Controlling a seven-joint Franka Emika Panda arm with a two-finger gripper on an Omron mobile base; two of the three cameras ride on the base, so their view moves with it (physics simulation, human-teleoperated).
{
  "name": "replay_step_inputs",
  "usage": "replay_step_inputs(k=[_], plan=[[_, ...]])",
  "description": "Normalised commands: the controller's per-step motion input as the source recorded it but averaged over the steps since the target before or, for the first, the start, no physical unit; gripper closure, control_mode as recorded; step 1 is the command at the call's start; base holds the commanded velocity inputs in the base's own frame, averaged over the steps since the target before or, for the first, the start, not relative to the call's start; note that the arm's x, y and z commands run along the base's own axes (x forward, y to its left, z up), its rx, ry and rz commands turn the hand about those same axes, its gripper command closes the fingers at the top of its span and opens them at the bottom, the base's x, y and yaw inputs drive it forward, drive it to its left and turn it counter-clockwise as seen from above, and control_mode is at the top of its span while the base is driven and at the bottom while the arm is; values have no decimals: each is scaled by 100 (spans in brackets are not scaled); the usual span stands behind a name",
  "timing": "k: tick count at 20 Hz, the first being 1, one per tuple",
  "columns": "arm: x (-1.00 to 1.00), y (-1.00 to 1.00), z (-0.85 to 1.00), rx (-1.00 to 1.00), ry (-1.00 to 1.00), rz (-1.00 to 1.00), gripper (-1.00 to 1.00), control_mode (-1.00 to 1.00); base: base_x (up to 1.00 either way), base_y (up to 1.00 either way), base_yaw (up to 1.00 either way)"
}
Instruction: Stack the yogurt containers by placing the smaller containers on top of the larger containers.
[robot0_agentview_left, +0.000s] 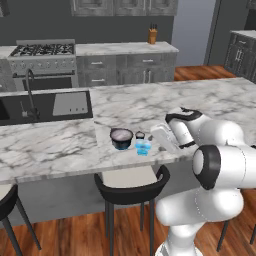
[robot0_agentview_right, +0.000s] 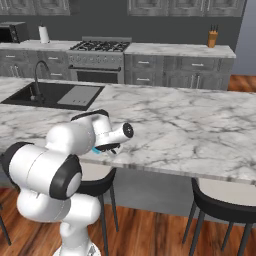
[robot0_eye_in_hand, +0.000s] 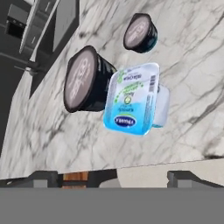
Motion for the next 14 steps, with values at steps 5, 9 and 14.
replay_step_inputs(k=[5, 9, 14], plan=[[7, 0, -10, 0, 0, 0, -100, -100, 0, 0, 0], [9, 0, -9, 0, 0, 0, -100, -100, 0, 0, 0], [14, 0, -7, 0, 0, 0, -100, -100, 0, 0, 0]])
